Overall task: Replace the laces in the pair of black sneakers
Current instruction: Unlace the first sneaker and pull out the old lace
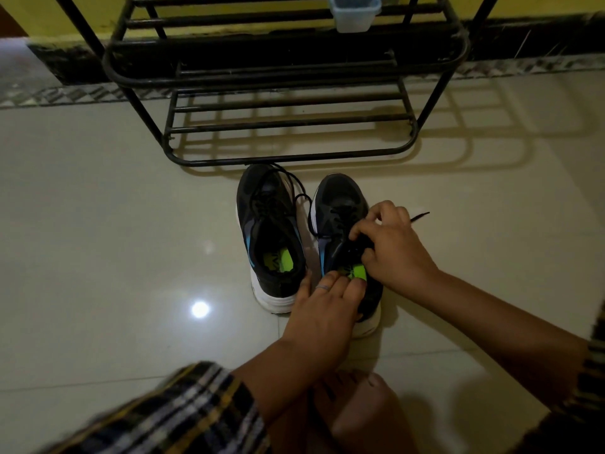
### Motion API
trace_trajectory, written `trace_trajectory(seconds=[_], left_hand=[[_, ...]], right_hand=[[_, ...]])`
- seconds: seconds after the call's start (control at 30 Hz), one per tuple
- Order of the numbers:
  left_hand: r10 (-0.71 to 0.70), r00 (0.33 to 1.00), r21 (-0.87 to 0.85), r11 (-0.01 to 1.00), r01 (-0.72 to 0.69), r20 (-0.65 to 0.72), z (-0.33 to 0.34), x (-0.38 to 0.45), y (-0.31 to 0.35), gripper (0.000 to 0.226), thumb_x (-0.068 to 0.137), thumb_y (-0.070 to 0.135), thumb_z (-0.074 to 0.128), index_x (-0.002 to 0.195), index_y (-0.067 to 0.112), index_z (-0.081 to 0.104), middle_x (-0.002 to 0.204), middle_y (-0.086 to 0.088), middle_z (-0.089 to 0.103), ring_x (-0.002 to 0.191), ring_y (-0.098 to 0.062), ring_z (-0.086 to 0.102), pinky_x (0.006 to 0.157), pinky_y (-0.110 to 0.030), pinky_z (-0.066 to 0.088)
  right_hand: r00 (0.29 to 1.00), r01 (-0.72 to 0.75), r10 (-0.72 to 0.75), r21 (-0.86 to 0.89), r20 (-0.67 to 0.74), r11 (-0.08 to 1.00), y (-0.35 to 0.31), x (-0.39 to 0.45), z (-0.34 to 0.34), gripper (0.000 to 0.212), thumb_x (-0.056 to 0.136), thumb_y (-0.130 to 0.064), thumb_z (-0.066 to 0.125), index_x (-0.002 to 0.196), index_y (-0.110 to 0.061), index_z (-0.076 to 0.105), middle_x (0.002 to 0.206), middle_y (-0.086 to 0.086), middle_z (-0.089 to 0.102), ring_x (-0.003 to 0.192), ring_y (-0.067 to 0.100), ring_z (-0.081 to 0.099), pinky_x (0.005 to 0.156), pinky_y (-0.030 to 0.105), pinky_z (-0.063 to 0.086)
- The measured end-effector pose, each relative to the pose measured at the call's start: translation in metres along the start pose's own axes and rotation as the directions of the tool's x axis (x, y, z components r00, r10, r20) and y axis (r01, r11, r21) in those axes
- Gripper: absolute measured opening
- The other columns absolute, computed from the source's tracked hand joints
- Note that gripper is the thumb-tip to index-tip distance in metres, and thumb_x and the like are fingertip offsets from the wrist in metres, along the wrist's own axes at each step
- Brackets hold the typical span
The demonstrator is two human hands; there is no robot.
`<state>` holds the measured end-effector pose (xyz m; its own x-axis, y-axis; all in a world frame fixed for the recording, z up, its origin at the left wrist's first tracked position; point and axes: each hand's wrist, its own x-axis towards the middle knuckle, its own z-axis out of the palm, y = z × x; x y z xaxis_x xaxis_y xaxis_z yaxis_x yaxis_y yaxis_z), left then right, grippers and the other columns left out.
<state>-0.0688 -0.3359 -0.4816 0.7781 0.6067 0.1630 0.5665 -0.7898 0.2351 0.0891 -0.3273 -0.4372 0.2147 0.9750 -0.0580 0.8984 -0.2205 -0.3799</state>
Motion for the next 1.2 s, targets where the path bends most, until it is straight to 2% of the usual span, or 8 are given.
trace_trajectory(seconds=[0.33,0.43,0.6,0.77,0.87,1.07,1.13,1.2], left_hand=[[0.019,1.0,0.008,1.0,-0.018,-0.019,0.001,-0.002,-0.002,0.051,0.064,0.026,0.08,0.106,0.021,0.052,0.1,0.003,0.067,0.104,-0.021,0.063,0.087,-0.052,0.05],[0.026,0.999,0.001,1.0,-0.026,-0.019,0.001,-0.001,-0.002,0.051,0.063,0.026,0.08,0.105,0.021,0.051,0.099,0.003,0.066,0.103,-0.021,0.064,0.087,-0.052,0.051],[0.068,0.998,-0.043,0.997,-0.069,-0.018,0.002,-0.001,-0.004,0.052,0.064,0.023,0.079,0.107,0.019,0.05,0.099,0.0,0.066,0.104,-0.023,0.063,0.091,-0.041,0.05],[0.078,0.997,-0.078,0.994,-0.077,0.006,0.003,-0.001,-0.005,0.048,0.067,0.019,0.076,0.107,0.016,0.05,0.102,-0.003,0.064,0.106,-0.026,0.061,0.09,-0.04,0.05],[0.074,0.997,-0.107,0.992,-0.07,0.032,0.003,0.001,-0.006,0.047,0.069,0.018,0.074,0.108,0.016,0.047,0.104,-0.005,0.063,0.107,-0.028,0.059,0.091,-0.041,0.05],[0.074,0.997,-0.123,0.99,-0.069,0.033,0.003,0.0,-0.005,0.046,0.07,0.017,0.073,0.108,0.016,0.047,0.103,-0.004,0.063,0.107,-0.027,0.059,0.09,-0.041,0.051],[0.077,0.997,-0.119,0.99,-0.073,0.028,0.004,0.0,-0.004,0.044,0.071,0.018,0.072,0.109,0.016,0.048,0.103,-0.005,0.063,0.108,-0.027,0.059,0.09,-0.041,0.051],[0.076,0.997,-0.124,0.99,-0.072,0.03,0.004,0.0,-0.005,0.045,0.071,0.018,0.073,0.109,0.016,0.048,0.104,-0.005,0.064,0.109,-0.028,0.059,0.089,-0.04,0.051]], right_hand=[[0.996,0.086,-0.089,-0.254,0.003,0.963,-0.007,-0.005,-0.002,0.044,0.069,-0.007,0.065,0.113,-0.011,0.061,0.125,0.014,0.045,0.119,0.034,0.038,0.085,0.044,0.04],[0.997,0.008,0.004,-0.141,0.08,0.99,-0.006,-0.003,-0.005,0.043,0.078,-0.007,0.057,0.119,-0.018,0.058,0.125,0.005,0.036,0.122,0.025,0.027,0.093,0.037,0.034],[0.978,-0.198,0.174,0.248,0.116,0.948,-0.001,0.004,-0.01,0.044,0.074,0.008,0.057,0.101,-0.027,0.062,0.106,0.0,0.036,0.111,0.022,0.031,0.091,0.024,0.032],[0.956,-0.287,0.224,0.454,0.187,0.844,0.0,0.007,-0.007,0.048,0.072,0.007,0.067,0.099,-0.031,0.057,0.112,0.002,0.037,0.118,0.025,0.035,0.105,0.036,0.035],[0.983,-0.179,0.161,0.294,0.086,0.939,-0.001,0.005,-0.009,0.038,0.076,-0.01,0.072,0.108,-0.028,0.06,0.109,-0.002,0.036,0.115,0.019,0.031,0.098,0.026,0.032],[0.985,0.127,-0.146,-0.192,-0.093,0.973,0.003,0.003,-0.007,0.02,0.077,-0.023,0.072,0.095,-0.015,0.071,0.108,0.009,0.053,0.106,0.032,0.047,0.08,0.042,0.044],[0.973,0.163,-0.193,-0.218,-0.126,0.962,0.004,0.004,-0.003,0.012,0.075,-0.018,0.074,0.086,-0.013,0.071,0.098,0.007,0.055,0.098,0.03,0.05,0.075,0.04,0.044],[0.99,0.035,-0.025,0.069,-0.139,0.997,-0.003,0.007,-0.004,0.003,0.08,-0.015,0.07,0.083,-0.013,0.07,0.094,0.003,0.055,0.096,0.023,0.049,0.079,0.035,0.042]])
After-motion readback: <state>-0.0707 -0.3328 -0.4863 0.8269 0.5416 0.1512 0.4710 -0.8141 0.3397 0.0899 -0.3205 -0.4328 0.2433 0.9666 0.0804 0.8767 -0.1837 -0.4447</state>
